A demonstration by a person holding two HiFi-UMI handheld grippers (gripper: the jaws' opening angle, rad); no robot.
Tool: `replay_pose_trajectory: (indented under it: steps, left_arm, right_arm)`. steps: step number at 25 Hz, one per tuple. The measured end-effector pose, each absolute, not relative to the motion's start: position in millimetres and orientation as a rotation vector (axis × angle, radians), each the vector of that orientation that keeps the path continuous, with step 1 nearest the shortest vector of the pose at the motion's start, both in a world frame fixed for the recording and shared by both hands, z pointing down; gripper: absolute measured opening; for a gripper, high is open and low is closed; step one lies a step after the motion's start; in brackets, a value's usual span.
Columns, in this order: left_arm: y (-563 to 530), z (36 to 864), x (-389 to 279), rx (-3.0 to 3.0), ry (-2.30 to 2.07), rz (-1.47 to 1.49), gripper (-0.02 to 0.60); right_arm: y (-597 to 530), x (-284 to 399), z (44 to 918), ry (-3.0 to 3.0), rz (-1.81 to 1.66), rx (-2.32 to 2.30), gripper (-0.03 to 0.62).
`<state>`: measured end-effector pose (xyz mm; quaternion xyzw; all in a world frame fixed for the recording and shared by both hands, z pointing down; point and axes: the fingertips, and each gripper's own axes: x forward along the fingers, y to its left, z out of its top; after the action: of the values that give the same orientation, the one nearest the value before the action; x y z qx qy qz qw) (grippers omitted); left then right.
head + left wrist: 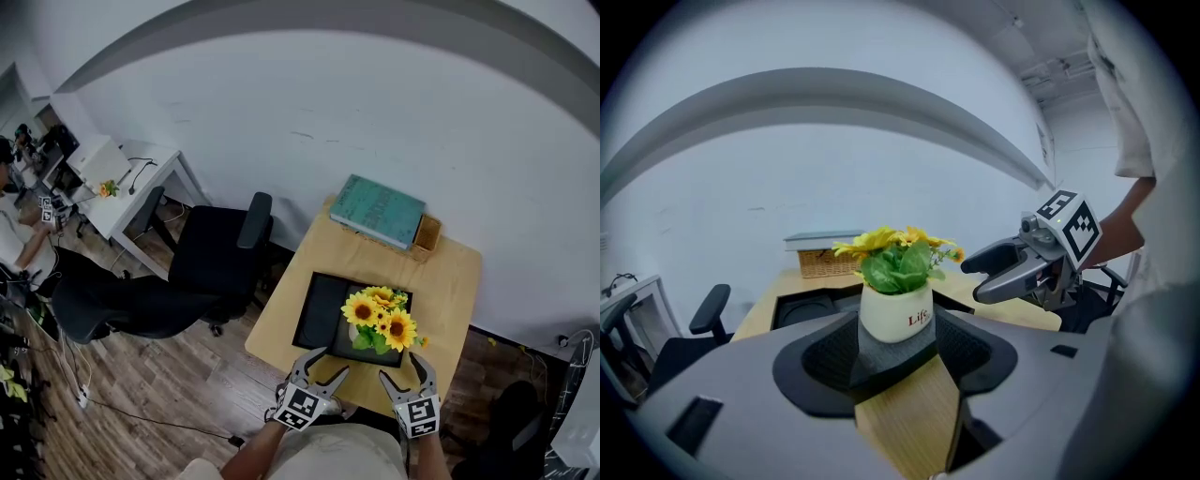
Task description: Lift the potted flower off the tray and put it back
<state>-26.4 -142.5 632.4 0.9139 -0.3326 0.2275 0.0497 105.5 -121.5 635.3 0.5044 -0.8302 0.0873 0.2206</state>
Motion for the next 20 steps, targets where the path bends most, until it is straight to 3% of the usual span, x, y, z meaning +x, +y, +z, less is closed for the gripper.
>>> replay_pose_trajectory:
  steps: [20]
  left_arm:
    - [-172,471,-32,2.952,-1.243,0.22,0.245]
  right_arm:
    - [-138,113,470,-2.437,-0.194,1.531,0.331]
